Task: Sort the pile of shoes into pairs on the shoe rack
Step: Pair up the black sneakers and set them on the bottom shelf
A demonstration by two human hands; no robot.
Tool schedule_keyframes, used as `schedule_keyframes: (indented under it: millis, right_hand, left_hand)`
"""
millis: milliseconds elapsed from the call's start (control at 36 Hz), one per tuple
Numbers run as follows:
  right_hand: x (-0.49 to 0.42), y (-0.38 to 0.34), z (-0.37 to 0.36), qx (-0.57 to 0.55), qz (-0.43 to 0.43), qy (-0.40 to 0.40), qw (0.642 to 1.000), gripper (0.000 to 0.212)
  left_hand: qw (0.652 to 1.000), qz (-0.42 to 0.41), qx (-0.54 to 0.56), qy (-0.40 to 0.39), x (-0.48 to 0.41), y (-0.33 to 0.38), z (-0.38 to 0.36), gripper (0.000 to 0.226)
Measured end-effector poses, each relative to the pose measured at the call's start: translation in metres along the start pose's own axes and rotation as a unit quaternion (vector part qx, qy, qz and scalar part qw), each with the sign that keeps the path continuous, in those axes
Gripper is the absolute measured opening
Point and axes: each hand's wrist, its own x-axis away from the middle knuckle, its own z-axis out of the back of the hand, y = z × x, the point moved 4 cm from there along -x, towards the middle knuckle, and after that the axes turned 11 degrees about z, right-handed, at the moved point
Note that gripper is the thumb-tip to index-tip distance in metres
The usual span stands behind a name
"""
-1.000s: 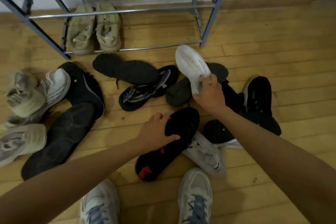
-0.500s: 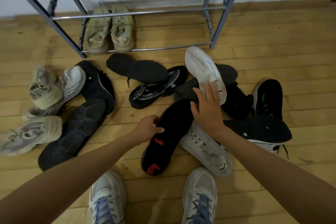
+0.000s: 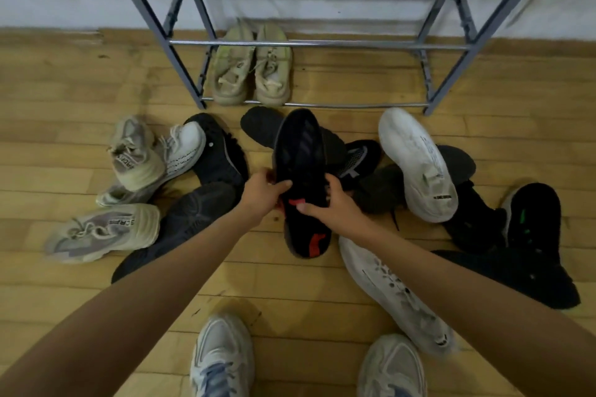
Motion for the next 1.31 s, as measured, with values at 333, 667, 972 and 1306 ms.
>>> schedule_keyframes:
  millis: [333, 667, 972, 1306]
  right_hand:
    - [-0.029, -0.017, -0.038, 0.266, 0.01, -0.007, 0.964, 0.126]
    - [-0.028, -0.017, -0.033, 0.38, 0.0, 0.007, 0.925, 0.12]
    - [-0.021, -0.016, -0.021, 0.356, 0.006, 0.041, 0.934, 0.117]
    - [-0.01, 0.0, 0.023, 0.31, -0.027, 0.096, 0.945, 0.115]
  left_hand:
    - [0.993, 0.015, 0.107, -0.045, -0.009, -0.028, 0.028, 0.044]
    - [0.851, -0.002, -0.502, 0.157, -0.007, -0.1, 0.097, 0.115]
    - [0.909, -0.057, -0.394, 0.125, 0.004, -0.066, 0.11, 0.116]
    - [0.969, -0.026, 0.191, -0.153, -0.02, -0.011, 0.089, 0.058]
